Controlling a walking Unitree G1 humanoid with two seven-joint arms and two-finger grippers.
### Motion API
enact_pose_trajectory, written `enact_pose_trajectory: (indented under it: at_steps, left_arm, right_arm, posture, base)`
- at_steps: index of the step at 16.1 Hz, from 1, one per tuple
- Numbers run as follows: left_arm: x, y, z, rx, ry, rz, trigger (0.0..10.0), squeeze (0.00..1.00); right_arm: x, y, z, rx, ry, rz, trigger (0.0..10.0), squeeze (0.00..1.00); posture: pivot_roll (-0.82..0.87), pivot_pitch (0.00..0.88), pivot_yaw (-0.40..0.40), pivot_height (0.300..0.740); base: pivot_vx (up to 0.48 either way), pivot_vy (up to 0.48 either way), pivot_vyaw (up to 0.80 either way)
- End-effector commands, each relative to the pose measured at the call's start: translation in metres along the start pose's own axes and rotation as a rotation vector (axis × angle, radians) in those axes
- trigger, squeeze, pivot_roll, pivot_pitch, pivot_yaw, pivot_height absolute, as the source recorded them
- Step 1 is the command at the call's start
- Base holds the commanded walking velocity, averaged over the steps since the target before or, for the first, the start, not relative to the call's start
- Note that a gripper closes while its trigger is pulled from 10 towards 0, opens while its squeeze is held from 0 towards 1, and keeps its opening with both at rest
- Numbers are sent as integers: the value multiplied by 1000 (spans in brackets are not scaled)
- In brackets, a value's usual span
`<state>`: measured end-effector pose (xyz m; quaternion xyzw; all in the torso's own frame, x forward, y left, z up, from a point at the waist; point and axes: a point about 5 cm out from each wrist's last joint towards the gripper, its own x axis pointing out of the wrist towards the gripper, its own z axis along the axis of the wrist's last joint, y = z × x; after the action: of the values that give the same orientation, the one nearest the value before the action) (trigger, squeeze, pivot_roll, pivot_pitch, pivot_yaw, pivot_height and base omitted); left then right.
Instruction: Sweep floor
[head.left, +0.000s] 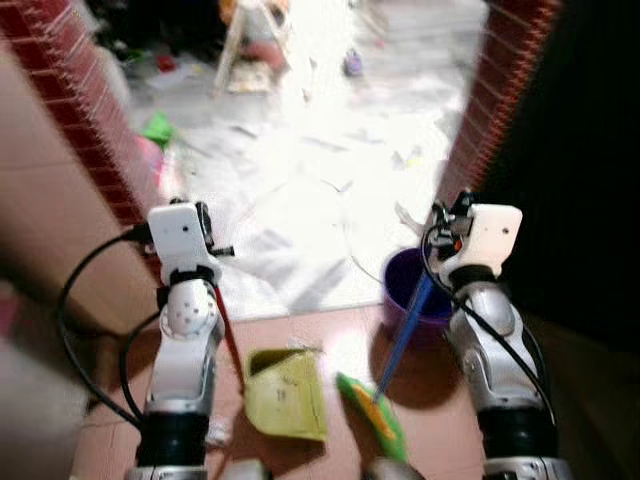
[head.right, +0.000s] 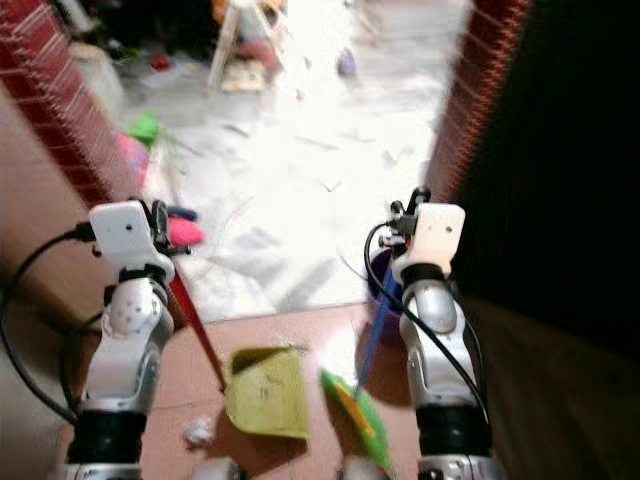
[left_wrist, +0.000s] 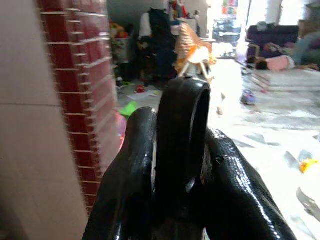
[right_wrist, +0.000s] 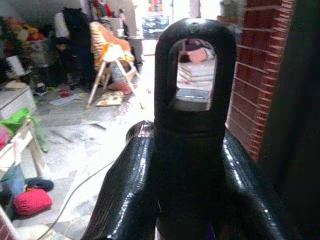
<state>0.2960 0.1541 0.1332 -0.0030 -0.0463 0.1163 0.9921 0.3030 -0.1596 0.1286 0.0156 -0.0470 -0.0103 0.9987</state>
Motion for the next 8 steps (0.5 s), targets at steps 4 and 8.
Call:
enact_pose_trajectory:
  at_steps: [4,8]
  left_arm:
    - [4,8,14,45,-81,50,10000,0]
    - [10,9,11,129,-124,90,10000,0]
  right_arm:
    - [4,10,18,-34,-98,24,10000,0]
    - [6,5,20,-75,-107,-7,10000,0]
  posture:
    - [-72,18,27,740]
    - [-71,21,23,740]
  base:
    - [259,250,0]
    - [0,0,0]
